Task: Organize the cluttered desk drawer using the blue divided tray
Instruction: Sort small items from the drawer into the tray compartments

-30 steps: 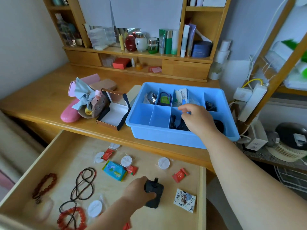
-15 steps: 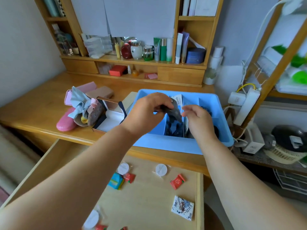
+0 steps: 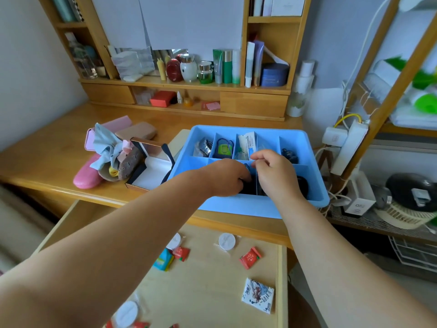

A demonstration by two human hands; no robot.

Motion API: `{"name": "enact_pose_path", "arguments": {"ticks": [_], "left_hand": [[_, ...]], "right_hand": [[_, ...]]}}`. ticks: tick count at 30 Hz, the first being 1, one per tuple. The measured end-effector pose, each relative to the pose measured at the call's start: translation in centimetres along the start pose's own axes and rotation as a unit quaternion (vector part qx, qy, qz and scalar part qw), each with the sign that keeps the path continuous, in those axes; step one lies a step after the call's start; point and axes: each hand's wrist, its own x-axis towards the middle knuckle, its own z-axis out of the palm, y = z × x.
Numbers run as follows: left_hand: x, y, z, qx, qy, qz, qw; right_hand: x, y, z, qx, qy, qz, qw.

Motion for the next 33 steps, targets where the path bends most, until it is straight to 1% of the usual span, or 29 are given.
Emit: {"name": "enact_pose_path", "arguments": {"ticks": [2,3,4,6,8,9,10,11,12,13,14,15,16,17,18,19,20,21,22,23,25,27,28,29,30,32,33], "left_hand": [[-0.6,0.1,0.0,-0.008,0.003,-0.013,1.0],[-1.1,0.2,0.2,-0.024,0.025,-0.012,0.999],[-1.8,0.3,0.5,-0.065,0.053,-0.01,0.996],[-3.8,0.5,1.2,-0.178,0.144,-0.005,0.973],[-6.8,0.5,2.7,-0.246,0.278,-0.003,0.929],[-8.6,0.4,3.7,-0.247,0.341,0.001,0.907],[-10.6,0.2,5.1,-0.236,0.385,0.003,0.892],[-12.5,-0.1,6.9,-0.227,0.405,0.0,0.886],[-14.4,-0.5,9.0,-0.225,0.406,-0.012,0.886],[-16.1,-1.0,11.4,-0.229,0.394,-0.035,0.889],[-17.6,-1.6,14.0,-0.239,0.375,-0.07,0.893],[-18.9,-2.2,16.5,-0.255,0.351,-0.114,0.894],[-20.0,-2.8,18.8,-0.272,0.326,-0.16,0.891],[-20.9,-3.3,20.7,-0.287,0.305,-0.203,0.885],[-21.6,-3.7,22.0,-0.296,0.29,-0.235,0.879],[-22.1,-4.1,22.8,-0.304,0.284,-0.257,0.872],[-22.3,-4.5,23.3,-0.312,0.287,-0.272,0.864],[-22.4,-5.0,23.5,-0.318,0.294,-0.284,0.856],[-22.3,-5.4,23.6,-0.323,0.301,-0.294,0.848],[-22.2,-5.8,23.7,-0.328,0.304,-0.304,0.841],[-22.1,-6.7,23.8,-0.339,0.295,-0.322,0.834],[-22.4,-7.9,24.0,-0.346,0.273,-0.34,0.831],[-22.7,-8.7,24.1,-0.342,0.263,-0.344,0.834],[-22.9,-9.5,24.0,-0.331,0.256,-0.344,0.84],[-23.1,-10.2,23.9,-0.319,0.253,-0.343,0.846],[-23.5,-11.6,23.6,-0.301,0.256,-0.344,0.852],[-23.6,-12.0,23.4,-0.296,0.258,-0.345,0.852]], "right_hand": [[-0.3,-0.2,0.0,-0.021,-0.001,-0.013,1.0],[-0.3,-0.3,0.0,-0.027,0.0,-0.024,0.999],[-0.4,-0.4,0.0,-0.033,0.002,-0.038,0.999],[-0.7,-0.6,0.0,-0.044,0.006,-0.07,0.997],[-1.1,-0.8,-0.1,-0.062,0.023,-0.113,0.991],[-1.6,-0.8,-0.2,-0.08,0.046,-0.152,0.984],[-2.3,-0.8,-0.4,-0.104,0.075,-0.207,0.97],[-3.4,-0.6,-0.4,-0.13,0.097,-0.269,0.949],[-4.8,-0.1,-0.2,-0.15,0.103,-0.326,0.928],[-6.5,0.7,0.1,-0.162,0.089,-0.367,0.912],[-8.5,2.0,0.7,-0.166,0.054,-0.393,0.903],[-10.4,3.5,1.4,-0.17,0.006,-0.4,0.901],[-12.2,5.3,2.3,-0.182,-0.051,-0.38,0.905],[-13.6,7.2,3.2,-0.21,-0.114,-0.33,0.913],[-14.6,8.9,4.2,-0.251,-0.178,-0.254,0.917],[-15.0,10.4,5.1,-0.293,-0.24,-0.168,0.91],[-15.0,11.5,5.8,-0.32,-0.278,-0.09,0.901],[-14.7,12.0,6.3,-0.345,-0.291,-0.037,0.892],[-14.3,12.3,6.9,-0.366,-0.287,-0.005,0.885],[-13.9,12.5,7.4,-0.39,-0.274,0.009,0.879],[-13.9,12.7,8.6,-0.438,-0.269,0.025,0.858],[-15.2,13.1,9.5,-0.452,-0.298,0.021,0.84],[-16.3,13.2,9.7,-0.449,-0.321,0.001,0.834],[-17.2,13.3,9.8,-0.435,-0.337,-0.025,0.835],[-17.7,13.4,9.8,-0.41,-0.331,-0.056,0.848],[-16.9,12.7,9.7,-0.358,-0.253,-0.109,0.892],[-15.8,12.0,9.8,-0.341,-0.208,-0.118,0.909]]}}
